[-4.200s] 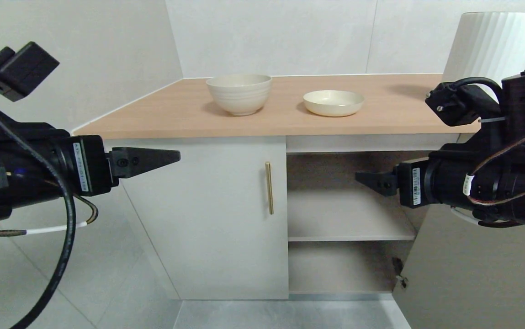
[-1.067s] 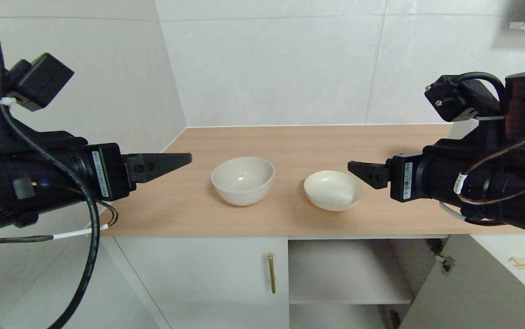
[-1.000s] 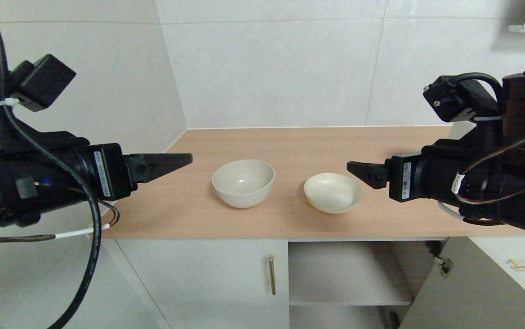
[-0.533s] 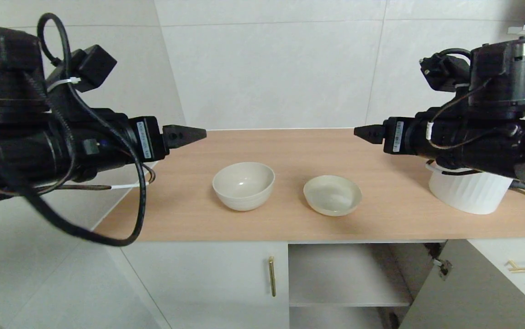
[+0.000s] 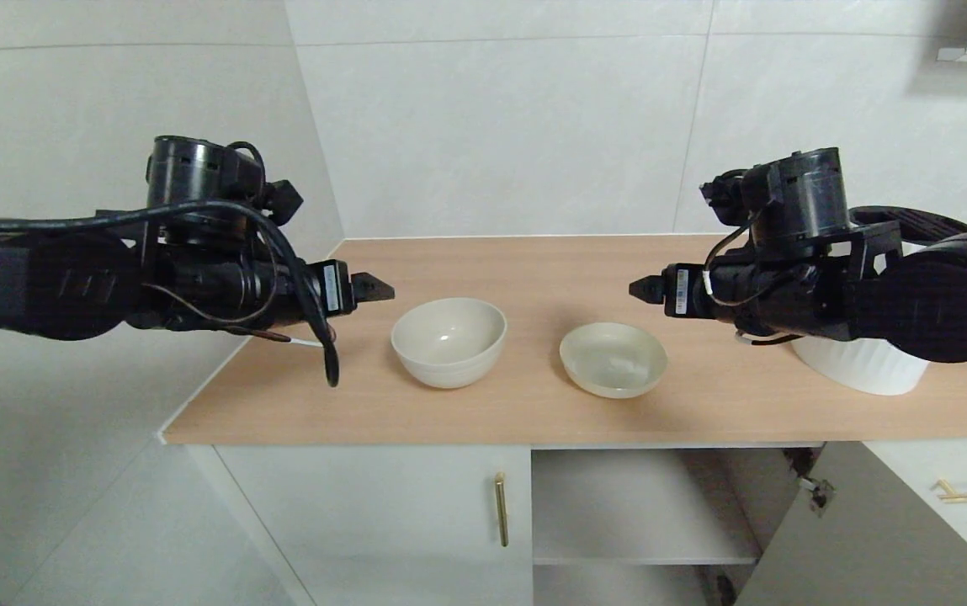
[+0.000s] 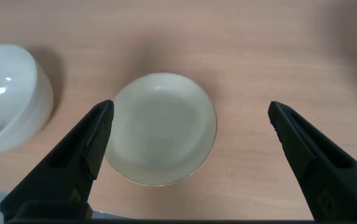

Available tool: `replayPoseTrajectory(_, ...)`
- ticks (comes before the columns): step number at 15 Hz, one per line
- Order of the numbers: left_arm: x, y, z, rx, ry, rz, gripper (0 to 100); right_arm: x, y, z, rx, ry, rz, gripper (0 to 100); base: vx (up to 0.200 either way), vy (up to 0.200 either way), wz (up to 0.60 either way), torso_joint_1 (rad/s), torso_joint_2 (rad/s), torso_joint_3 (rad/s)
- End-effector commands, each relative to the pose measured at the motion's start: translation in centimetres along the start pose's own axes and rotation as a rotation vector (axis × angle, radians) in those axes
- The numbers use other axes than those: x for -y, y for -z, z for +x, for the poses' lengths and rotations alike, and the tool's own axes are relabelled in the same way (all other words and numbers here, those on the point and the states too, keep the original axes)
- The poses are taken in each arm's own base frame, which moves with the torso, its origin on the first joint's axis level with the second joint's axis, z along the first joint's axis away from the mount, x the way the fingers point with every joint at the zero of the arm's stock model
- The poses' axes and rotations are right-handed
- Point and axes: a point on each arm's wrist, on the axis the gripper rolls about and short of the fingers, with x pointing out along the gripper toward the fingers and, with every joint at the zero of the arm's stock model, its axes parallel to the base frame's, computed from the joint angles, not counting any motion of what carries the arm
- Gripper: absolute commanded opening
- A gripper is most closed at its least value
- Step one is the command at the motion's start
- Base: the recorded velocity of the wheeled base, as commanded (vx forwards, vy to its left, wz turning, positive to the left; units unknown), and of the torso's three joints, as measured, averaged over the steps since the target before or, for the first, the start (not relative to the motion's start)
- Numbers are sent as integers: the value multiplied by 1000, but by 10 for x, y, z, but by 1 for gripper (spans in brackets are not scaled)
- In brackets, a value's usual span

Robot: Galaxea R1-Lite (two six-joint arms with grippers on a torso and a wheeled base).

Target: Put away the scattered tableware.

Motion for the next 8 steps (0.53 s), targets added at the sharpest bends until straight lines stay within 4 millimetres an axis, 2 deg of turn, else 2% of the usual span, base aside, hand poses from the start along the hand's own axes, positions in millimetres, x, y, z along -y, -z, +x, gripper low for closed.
replayPoseTrajectory(1,-2,3,20,-32,-22,-11,100,0,3,3,-10,4,2,100,0,0,0,0,0,0)
replayPoseTrajectory(2,-2,4,25,-34,-33,-10,100,0,4,3,-12,4,1,100,0,0,0,0,0,0)
replayPoseTrajectory(5,1,11,62,-70,-73,-23,100,-1,6,5,-16,7,-2,100,0,0,0,0,0,0)
replayPoseTrajectory(8,9,19,77,-99,-60,-12,100,0,6,5,-9,35,-2,100,0,0,0,0,0,0)
